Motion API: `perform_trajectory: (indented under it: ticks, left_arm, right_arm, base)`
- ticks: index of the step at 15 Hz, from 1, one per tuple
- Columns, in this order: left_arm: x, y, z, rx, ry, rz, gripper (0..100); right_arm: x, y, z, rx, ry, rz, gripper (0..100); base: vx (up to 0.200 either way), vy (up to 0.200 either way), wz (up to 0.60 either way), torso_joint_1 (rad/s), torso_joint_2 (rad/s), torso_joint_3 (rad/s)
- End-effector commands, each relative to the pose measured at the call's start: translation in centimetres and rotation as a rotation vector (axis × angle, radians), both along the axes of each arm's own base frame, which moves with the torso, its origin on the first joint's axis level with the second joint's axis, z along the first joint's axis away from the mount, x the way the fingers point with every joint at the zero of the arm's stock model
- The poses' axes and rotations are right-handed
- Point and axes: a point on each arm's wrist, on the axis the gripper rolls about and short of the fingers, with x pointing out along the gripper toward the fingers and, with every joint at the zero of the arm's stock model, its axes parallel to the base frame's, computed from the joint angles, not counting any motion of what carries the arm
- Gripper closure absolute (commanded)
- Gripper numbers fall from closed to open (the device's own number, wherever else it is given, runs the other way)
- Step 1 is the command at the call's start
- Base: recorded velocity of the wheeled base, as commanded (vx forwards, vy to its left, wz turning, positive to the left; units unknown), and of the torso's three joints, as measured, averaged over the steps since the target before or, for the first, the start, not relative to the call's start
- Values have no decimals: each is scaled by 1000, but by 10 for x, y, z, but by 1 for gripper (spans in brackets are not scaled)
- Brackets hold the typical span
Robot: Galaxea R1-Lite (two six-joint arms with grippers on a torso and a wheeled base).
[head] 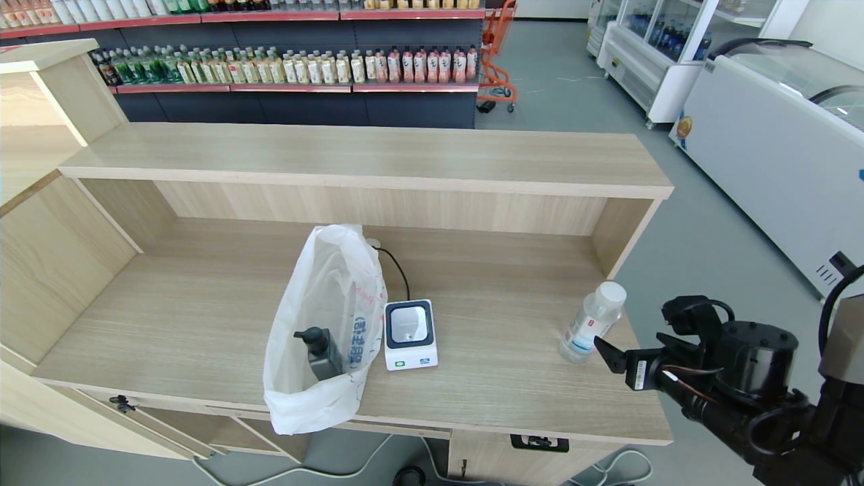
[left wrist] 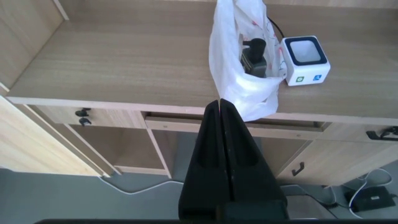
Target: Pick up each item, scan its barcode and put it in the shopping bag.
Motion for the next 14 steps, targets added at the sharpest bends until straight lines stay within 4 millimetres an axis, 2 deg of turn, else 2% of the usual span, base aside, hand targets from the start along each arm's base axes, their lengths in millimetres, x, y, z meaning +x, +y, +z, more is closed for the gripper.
perform_trajectory:
  ticks: [1, 14]
  left_arm:
    - [0, 0, 0, 0, 2, 0, 100]
    - [0, 0, 0, 0, 0, 0, 100]
  right_arm:
    - [7, 3, -6, -1, 7, 8, 0]
    - [45, 21, -19, 0, -45, 33, 0]
  base:
    - [0, 0, 0, 0, 0, 0]
    - [0, 0, 0, 0, 0, 0]
